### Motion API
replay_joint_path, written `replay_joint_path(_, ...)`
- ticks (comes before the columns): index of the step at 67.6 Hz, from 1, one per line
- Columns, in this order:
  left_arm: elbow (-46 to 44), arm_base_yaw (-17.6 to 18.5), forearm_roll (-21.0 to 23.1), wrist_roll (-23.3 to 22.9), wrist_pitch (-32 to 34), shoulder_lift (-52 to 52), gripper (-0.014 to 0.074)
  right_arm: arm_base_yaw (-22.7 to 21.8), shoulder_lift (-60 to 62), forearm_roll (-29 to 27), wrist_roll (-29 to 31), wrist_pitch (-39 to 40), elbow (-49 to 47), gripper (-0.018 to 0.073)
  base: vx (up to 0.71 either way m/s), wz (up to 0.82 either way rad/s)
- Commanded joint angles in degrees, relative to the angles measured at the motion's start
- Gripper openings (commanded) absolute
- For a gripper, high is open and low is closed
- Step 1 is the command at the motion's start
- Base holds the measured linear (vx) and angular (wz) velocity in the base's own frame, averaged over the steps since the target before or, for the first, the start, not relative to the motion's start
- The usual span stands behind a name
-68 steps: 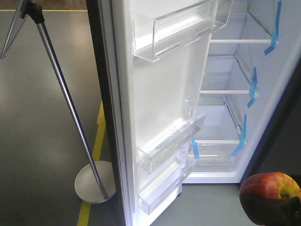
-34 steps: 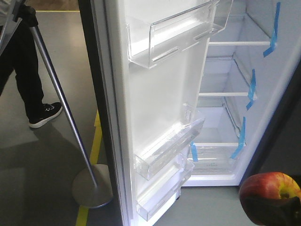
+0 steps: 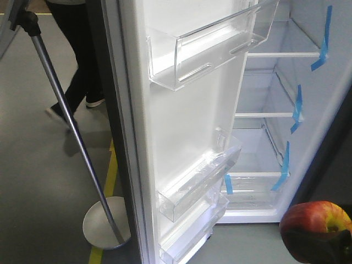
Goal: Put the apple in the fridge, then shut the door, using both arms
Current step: 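Approach closer to the refrigerator door bins with the apple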
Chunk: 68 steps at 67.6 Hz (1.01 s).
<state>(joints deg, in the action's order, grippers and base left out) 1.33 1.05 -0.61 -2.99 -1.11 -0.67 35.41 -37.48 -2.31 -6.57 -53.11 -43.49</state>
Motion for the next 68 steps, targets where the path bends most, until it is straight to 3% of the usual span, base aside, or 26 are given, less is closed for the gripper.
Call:
replay_joint_path(1, -1.0, 0.1, 0.6, -0.2, 4.3, -0.8, -0.0006, 0.0, 0.1, 0.1, 0.7, 3.8, -1.6, 0.0223, 0.05, 0.0)
replay_joint_path(68, -1.0, 0.1, 0.6, -0.2, 4.3, -0.8, -0.0006, 0.0, 0.1, 0.1, 0.7, 3.8, -1.6, 0.0223, 0.05, 0.0)
